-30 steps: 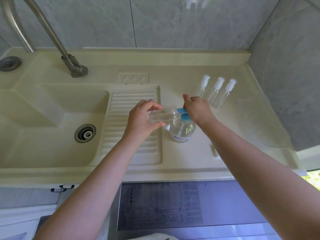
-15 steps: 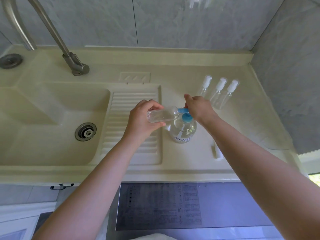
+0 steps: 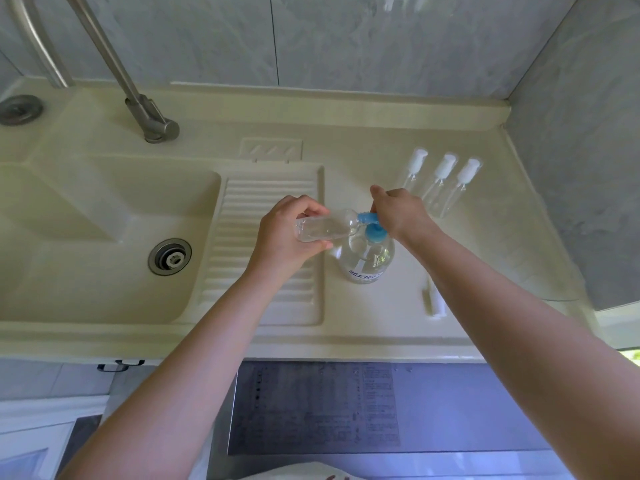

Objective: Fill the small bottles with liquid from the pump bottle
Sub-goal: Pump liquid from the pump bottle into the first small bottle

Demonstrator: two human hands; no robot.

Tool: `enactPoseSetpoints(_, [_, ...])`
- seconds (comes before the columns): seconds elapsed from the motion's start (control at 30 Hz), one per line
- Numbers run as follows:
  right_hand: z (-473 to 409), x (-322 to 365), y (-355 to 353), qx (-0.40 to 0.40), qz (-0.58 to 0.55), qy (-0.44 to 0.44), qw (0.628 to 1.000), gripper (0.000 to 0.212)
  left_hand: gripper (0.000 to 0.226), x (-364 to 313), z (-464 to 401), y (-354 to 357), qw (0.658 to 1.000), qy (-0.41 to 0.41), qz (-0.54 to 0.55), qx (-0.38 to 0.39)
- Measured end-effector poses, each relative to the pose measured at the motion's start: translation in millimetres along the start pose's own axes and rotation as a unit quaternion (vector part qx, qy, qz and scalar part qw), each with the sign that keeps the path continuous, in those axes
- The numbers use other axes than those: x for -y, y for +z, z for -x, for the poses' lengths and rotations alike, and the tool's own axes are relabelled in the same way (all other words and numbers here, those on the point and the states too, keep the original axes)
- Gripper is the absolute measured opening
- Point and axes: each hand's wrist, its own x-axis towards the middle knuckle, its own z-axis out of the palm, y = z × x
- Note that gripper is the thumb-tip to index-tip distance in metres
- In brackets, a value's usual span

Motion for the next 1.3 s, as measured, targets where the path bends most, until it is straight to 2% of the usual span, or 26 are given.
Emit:
enactPoseSetpoints(0.2, [0,-3,8,-0.027,0.025,-0.009,0.999,0.053,0.046,4,0,3,1.000,-0.010,-0.006,0.001])
enactPoseSetpoints(0.37, [1,0,1,-0.005,-0.005,0.008,1.000,0.043,0.047,3,2,3,1.000,-0.006,0.000,-0.004])
enactPoseSetpoints(0.43, [2,2,-1,-0.006,-0.014,0.015,1.000,0.045,0.046,4,2,3,1.000,-0.007,0.003,-0.005])
enactPoseSetpoints(0.57, [0,0,5,-0.021,0.012,0.000,1.000,0.038,0.046,3,1,2,1.000,-0.007,0.003,-0.003])
enactPoseSetpoints(0.7, [4,-2,7,-0.038,0.014,-0.020,0.999,0.047,0.046,3,1,2,1.000,-0.008,0.002,-0.001])
enactPoseSetpoints(0.8, [8,-2,12,-0.043,0.033,-0.018,0.998,0.021,0.045,3,2,3,1.000,-0.012,-0.005,0.002])
enactPoseSetpoints(0.93, [9,2,7,-0.025,-0.010,0.018,0.999,0.024,0.046,2,2,1,1.000,-0.007,-0.008,0.008])
enactPoseSetpoints(1.07, [4,7,-4,0.010,-0.043,0.039,0.998,0.049,0.046,-1,-1,-1,1.000,-0.002,-0.013,0.006])
enactPoseSetpoints(1.13, [3,8,-7,0.016,-0.014,0.052,0.998,0.053,0.047,-1,-1,-1,1.000,0.000,-0.014,0.007])
enactPoseSetpoints(1.2, [0,6,-6,0.016,0.012,0.039,0.999,0.051,0.046,-1,0,0,1.000,-0.001,-0.013,0.005])
enactPoseSetpoints(1.3, [-1,2,4,0.006,0.038,0.007,0.999,0.032,0.046,1,0,1,1.000,-0.003,-0.012,0.003])
